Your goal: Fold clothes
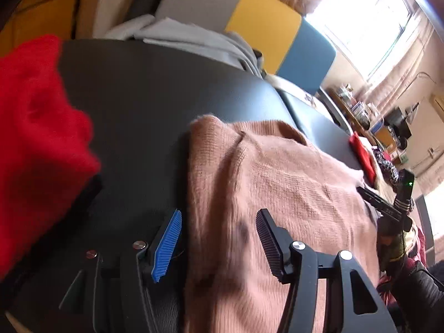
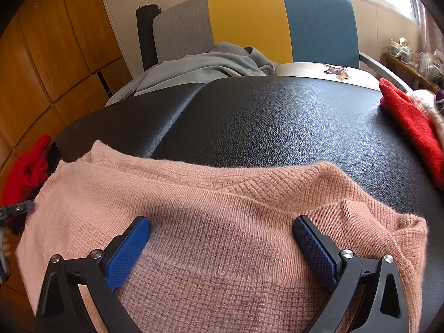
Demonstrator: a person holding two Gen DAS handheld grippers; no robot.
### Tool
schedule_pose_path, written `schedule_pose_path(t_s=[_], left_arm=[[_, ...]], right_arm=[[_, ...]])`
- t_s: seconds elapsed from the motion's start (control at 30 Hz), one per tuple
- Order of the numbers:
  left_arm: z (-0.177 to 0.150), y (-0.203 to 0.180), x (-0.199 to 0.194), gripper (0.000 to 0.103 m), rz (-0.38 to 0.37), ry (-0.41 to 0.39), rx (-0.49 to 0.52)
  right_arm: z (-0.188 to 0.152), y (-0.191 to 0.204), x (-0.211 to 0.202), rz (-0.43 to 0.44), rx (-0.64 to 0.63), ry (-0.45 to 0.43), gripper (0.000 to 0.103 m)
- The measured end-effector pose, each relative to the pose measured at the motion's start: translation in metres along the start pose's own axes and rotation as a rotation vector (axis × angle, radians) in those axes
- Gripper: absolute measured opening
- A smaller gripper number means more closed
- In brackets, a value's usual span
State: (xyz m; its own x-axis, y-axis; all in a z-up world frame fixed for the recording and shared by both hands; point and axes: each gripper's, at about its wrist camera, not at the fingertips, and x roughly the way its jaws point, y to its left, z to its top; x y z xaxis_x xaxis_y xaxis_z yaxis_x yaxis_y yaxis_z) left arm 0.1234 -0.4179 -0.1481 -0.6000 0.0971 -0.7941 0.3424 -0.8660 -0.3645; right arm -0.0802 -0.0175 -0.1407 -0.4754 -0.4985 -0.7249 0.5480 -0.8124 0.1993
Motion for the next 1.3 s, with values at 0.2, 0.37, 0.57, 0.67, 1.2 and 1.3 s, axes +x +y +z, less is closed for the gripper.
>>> schedule_pose_path(t_s=[0.2, 0.37, 0.57, 0.67, 1.2, 1.3], left_arm=[[0.007, 0.0, 0.009, 0.057, -0.045, 0.026, -0.044], [0.007, 0.0, 0.008, 0.049, -0.059, 0.068, -0.046], [0.016, -0.009, 0.007, 0.016, -0.042, 0.098, -0.069], [0.022, -0.005, 0.002, 0.014, -0.058, 0.078, -0.124], [0.047, -0.012, -0.04, 0.014, -0.055, 0.016, -0.132], [0.049, -0.016, -0.047, 0.014, -0.043, 0.014, -0.115]], right_arm=[[0.0, -0.002, -0.001, 0.011, 0.004, -0.003, 0.103], [0.001, -0.002, -0.001, 0.016, 0.007, -0.003, 0.103], [0.003, -0.002, -0.001, 0.015, 0.005, 0.021, 0.103], [0.006, -0.003, -0.005, 0.039, 0.004, 0.053, 0.103], [-0.023, -0.039, -0.108, 0.291, -0.215, 0.237, 0.102], [-0.029, -0.044, -0.09, 0.272, -0.242, 0.291, 0.102]])
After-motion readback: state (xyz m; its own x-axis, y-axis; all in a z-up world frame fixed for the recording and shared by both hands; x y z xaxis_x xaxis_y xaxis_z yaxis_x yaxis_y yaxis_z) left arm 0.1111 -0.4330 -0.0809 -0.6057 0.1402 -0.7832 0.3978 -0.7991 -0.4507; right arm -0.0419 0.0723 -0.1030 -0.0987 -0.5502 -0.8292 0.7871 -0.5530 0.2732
